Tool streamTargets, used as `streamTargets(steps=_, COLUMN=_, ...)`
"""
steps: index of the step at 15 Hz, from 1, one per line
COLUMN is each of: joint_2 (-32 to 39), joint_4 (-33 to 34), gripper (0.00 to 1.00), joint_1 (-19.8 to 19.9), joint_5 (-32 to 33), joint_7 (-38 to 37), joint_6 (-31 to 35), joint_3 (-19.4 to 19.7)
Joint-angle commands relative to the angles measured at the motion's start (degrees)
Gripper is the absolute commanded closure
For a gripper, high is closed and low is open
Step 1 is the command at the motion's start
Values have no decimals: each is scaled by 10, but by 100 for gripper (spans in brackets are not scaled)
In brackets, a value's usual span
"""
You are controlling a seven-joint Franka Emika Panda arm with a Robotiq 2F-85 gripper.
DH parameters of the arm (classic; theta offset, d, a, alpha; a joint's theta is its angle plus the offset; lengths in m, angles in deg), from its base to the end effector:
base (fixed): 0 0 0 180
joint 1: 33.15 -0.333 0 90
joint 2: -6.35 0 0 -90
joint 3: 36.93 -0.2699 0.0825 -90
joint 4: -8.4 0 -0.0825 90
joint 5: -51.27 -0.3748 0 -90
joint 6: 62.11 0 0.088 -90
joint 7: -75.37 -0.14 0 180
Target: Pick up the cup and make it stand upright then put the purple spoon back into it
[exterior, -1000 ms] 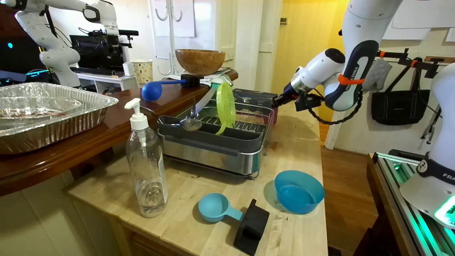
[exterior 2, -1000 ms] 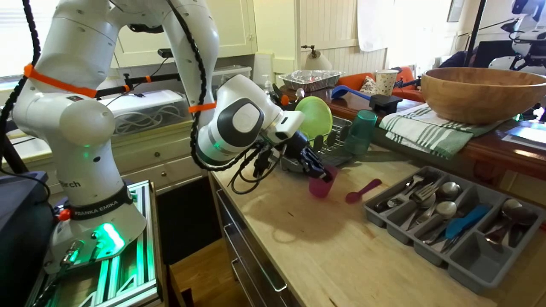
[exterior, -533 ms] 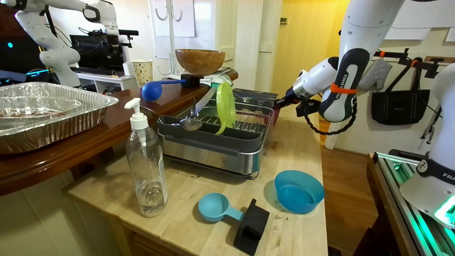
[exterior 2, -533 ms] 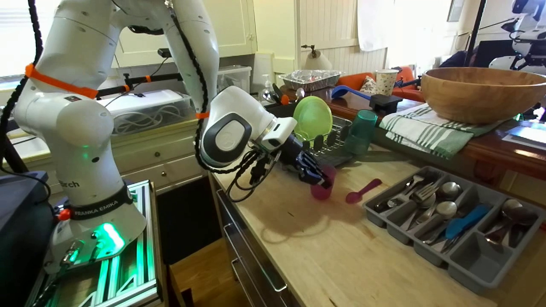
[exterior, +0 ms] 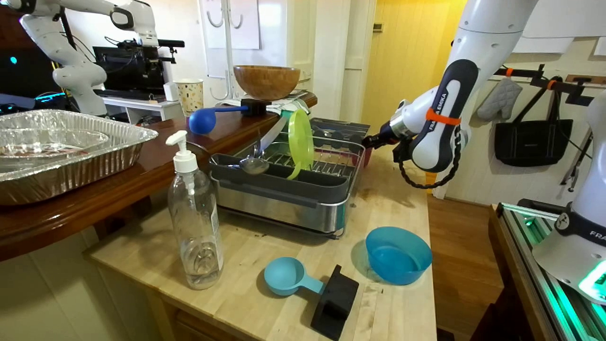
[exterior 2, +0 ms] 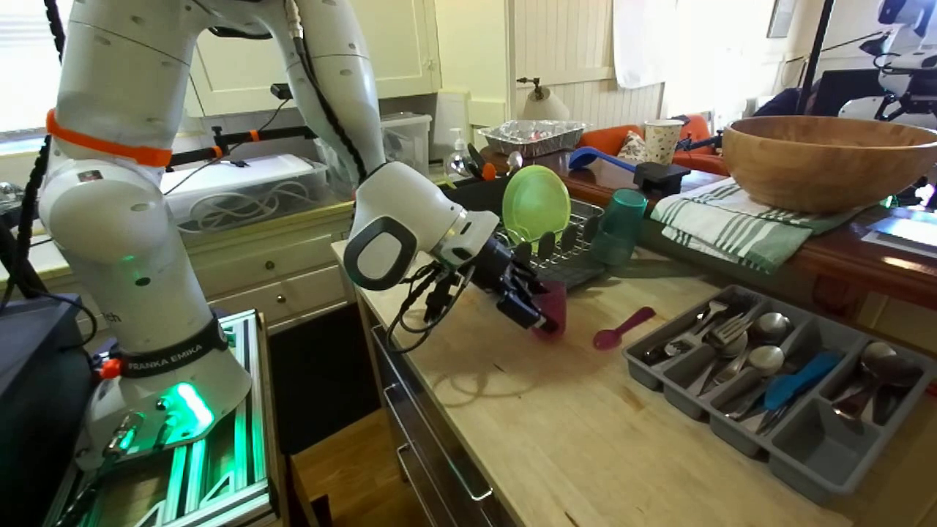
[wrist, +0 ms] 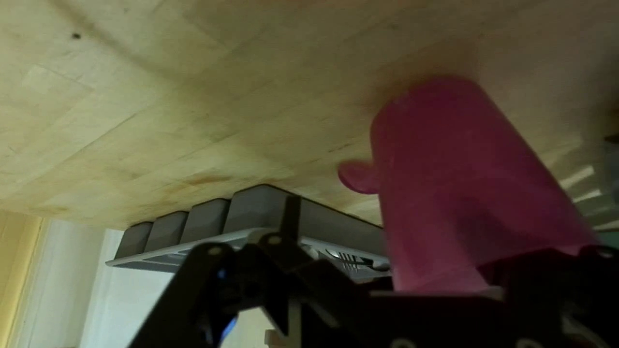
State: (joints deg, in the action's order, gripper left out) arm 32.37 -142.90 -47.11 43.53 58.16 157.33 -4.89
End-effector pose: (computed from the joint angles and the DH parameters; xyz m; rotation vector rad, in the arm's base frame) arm 0.4291 -0.1831 0.1620 2.5385 -0.7998 1.1508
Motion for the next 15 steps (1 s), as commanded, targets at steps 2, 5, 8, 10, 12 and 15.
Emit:
streamTargets(steps=2, joint_2=-51, joint_4=-4, gripper=0, joint_1=128, joint_5=-30, joint_7=30, joint_6=18, joint_3=-130)
streamTargets(steps=5, joint_2=-59, joint_4=0, gripper=0, joint_1=174, joint_5=-27, joint_7=26, joint_6=22, joint_3=-170)
streamTargets(steps=8, joint_2=-71, joint_4=0, gripper=0, joint_1=204, joint_5=-23, joint_7=19, joint_6=22, joint_3=-196)
streamTargets(steps=10, joint_2=-87, joint_4=-1, gripper=0, joint_1=221, joint_5=-15, joint_7=14, joint_6=10, joint_3=-207)
streamTargets(steps=12, joint_2=-101, joint_4=0, gripper=0, joint_1=235, joint_5=-7, joint_7=10, joint_6=1, joint_3=-215)
streamTargets(steps=15, joint_2=-124, joint_4=5, gripper=0, joint_1=255, joint_5=4, joint_7=3, joint_6=-18, joint_3=-220)
